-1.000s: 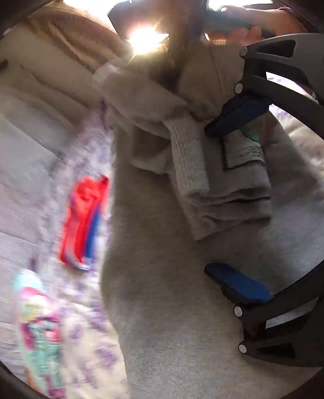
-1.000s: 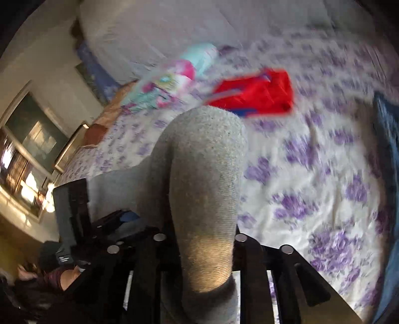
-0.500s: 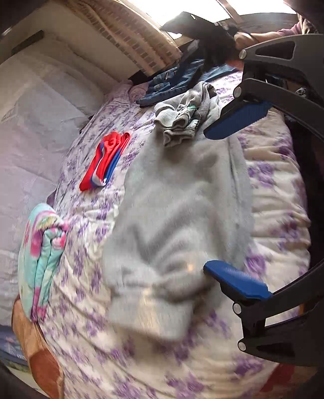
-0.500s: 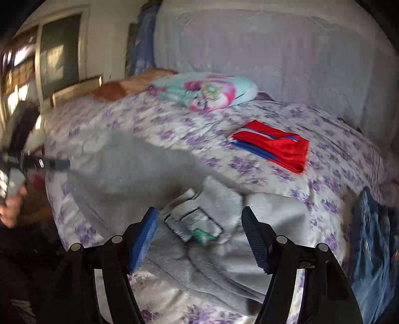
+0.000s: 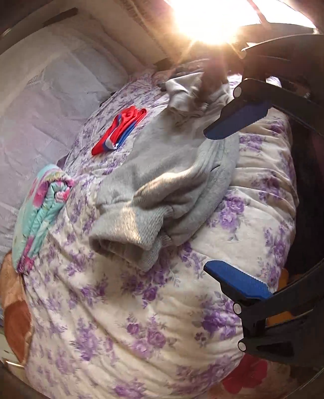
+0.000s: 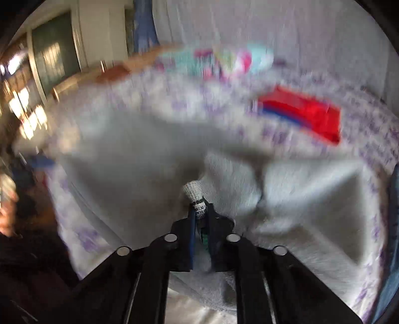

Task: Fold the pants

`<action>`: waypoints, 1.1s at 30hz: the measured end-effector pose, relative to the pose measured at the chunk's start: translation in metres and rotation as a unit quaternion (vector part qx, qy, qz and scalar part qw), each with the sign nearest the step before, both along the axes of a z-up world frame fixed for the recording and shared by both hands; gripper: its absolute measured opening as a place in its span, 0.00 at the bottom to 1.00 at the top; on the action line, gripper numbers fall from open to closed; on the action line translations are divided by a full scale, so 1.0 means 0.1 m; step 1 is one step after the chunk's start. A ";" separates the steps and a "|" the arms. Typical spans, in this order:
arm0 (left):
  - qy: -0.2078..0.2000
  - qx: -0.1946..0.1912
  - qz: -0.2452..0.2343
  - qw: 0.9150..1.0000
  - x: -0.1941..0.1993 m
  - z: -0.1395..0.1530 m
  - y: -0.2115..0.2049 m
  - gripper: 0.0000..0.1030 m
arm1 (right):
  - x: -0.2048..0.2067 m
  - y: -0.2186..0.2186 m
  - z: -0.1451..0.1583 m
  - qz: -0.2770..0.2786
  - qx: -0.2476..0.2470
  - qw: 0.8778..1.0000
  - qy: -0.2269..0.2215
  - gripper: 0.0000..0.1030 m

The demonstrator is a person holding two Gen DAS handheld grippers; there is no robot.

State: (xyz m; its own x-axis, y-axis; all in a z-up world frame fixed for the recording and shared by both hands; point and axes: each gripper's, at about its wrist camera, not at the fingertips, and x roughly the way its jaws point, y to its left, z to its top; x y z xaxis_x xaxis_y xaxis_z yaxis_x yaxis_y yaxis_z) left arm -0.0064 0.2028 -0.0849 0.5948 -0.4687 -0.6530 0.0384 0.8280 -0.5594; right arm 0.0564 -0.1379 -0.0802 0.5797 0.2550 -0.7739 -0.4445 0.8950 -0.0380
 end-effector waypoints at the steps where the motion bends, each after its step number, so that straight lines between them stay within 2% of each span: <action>1: 0.010 -0.017 0.005 1.000 0.05 -0.05 0.00 0.92 | -0.06 0.01 -0.06 0.003 -0.007 1.000 -0.018 0.15; 2: 0.017 -0.027 0.005 0.999 0.09 -0.10 -0.01 0.92 | -0.14 0.02 -0.03 0.007 -0.006 0.999 -0.035 0.32; 3: 0.022 -0.033 0.010 0.999 0.12 -0.13 -0.02 0.92 | -0.22 0.03 0.04 0.011 -0.002 0.999 -0.038 0.56; 5: 0.033 -0.033 0.027 0.999 0.19 -0.17 -0.06 0.94 | -0.46 0.07 0.22 0.010 -0.005 0.996 -0.087 0.74; 6: 0.027 -0.032 0.036 0.998 0.21 -0.15 -0.08 0.94 | -0.64 0.10 0.32 0.021 -0.004 0.993 -0.120 0.75; 8: 0.015 -0.027 0.065 0.997 0.26 -0.13 -0.05 0.95 | -0.84 0.08 0.41 0.026 0.016 0.990 -0.135 0.75; 12: 0.023 -0.082 0.105 0.991 0.44 -0.22 0.07 0.95 | -1.10 0.04 0.41 0.023 0.093 0.986 -0.135 0.75; 15: 0.003 -0.079 0.094 0.992 0.53 -0.17 -0.10 0.94 | -1.19 0.01 0.34 0.008 0.117 0.984 -0.132 0.75; 16: -0.006 -0.068 0.095 0.993 0.53 -0.13 -0.15 0.93 | -1.17 -0.01 0.30 0.004 0.122 0.985 -0.125 0.75; 17: -0.017 -0.059 0.097 0.993 0.53 -0.11 -0.19 0.88 | -1.16 -0.02 0.27 -0.001 0.124 0.985 -0.117 0.75; 18: -0.018 -0.060 0.098 0.993 0.54 -0.13 -0.20 0.78 | -1.13 -0.04 0.23 -0.007 0.125 0.986 -0.109 0.74; 19: -0.010 -0.065 0.101 0.993 0.56 -0.17 -0.19 0.48 | -1.11 -0.07 0.21 -0.013 0.127 0.986 -0.104 0.74; 20: -0.003 -0.080 0.103 0.992 0.57 -0.22 -0.14 0.39 | -1.10 -0.09 0.20 -0.019 0.130 0.986 -0.099 0.74; 22: -0.006 -0.090 0.097 0.991 0.55 -0.24 -0.10 0.35 | -1.09 -0.15 0.16 -0.030 0.138 0.986 -0.093 0.73; 25: -0.029 -0.068 0.088 0.993 0.50 -0.12 -0.18 0.31 | -1.04 -0.28 0.11 -0.050 0.155 0.983 -0.085 0.73; 28: -0.083 -0.017 0.069 0.994 0.44 0.25 -0.40 0.30 | -1.09 -0.51 0.17 -0.081 0.169 0.977 -0.101 0.72; 29: -0.110 0.011 0.050 0.993 0.42 0.47 -0.58 0.30 | -1.13 -0.61 0.20 -0.092 0.176 0.974 -0.110 0.72; 31: -0.158 0.056 0.008 0.986 0.37 0.84 -0.97 0.30 | -1.24 -0.89 0.31 -0.121 0.198 0.964 -0.134 0.72; 33: -0.201 0.095 -0.057 0.973 0.31 1.18 -1.55 0.30 | -1.37 -1.21 0.41 -0.156 0.212 0.952 -0.157 0.72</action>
